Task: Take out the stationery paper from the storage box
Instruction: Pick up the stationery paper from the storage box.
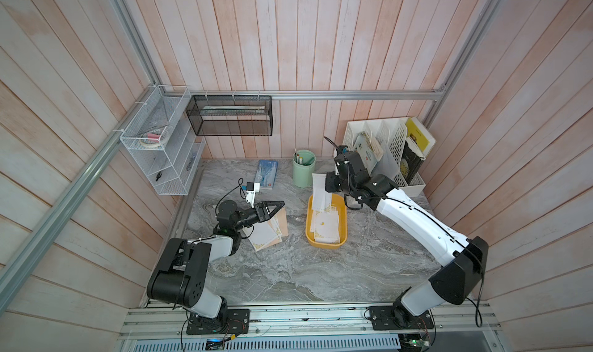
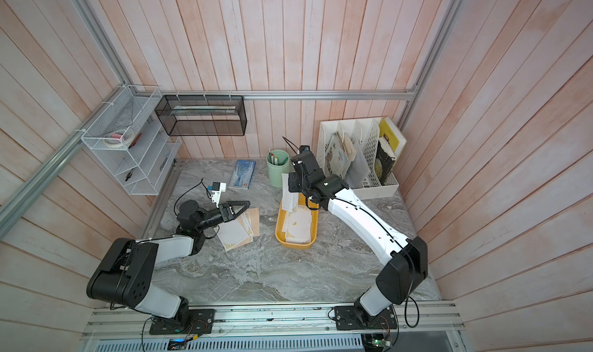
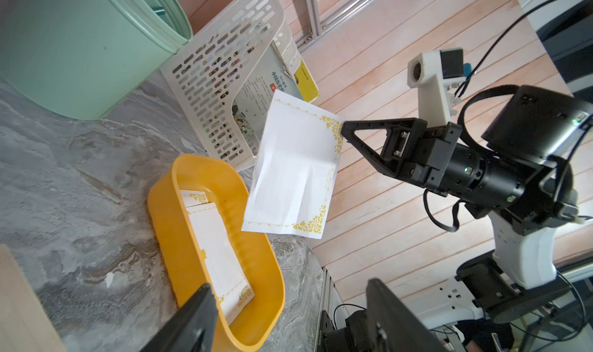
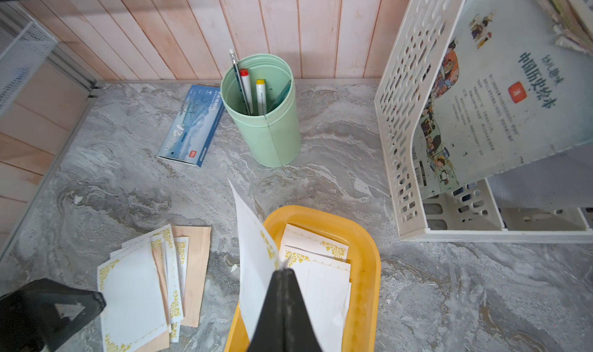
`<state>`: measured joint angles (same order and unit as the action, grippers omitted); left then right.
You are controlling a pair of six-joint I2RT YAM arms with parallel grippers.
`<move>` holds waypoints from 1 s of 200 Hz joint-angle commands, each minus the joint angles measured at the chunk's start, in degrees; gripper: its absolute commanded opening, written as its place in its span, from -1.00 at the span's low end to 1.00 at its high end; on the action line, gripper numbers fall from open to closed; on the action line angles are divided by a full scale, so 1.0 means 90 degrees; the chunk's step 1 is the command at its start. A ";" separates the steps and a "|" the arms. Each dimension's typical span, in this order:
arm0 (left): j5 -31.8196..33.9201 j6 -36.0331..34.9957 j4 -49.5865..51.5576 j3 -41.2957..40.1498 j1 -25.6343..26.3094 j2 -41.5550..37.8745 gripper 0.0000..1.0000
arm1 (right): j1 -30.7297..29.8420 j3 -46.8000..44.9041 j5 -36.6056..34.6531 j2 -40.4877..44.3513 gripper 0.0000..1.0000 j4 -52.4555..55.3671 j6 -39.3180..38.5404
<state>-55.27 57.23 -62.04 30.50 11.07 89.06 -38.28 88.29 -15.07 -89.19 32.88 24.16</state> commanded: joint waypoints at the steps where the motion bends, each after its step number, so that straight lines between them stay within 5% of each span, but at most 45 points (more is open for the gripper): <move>1: -0.0230 0.0093 -0.0846 0.0293 0.0139 0.0187 0.53 | -0.0127 0.0076 0.0162 0.0148 -1.00 -0.0109 -0.0083; 105: 0.0295 -0.2267 0.1875 0.1420 0.0347 0.0248 0.53 | -0.0940 0.1002 -0.0005 -0.0005 -1.00 0.0057 -0.0267; 200: -0.0142 -0.1271 0.0288 0.1650 0.0632 0.0540 0.41 | -0.1145 0.1426 0.0010 -0.0380 -1.00 0.0189 -0.0352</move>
<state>-54.19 41.69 -51.94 43.88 16.14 92.14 -48.07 99.02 -14.28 -91.55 33.26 22.06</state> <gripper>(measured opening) 0.730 0.041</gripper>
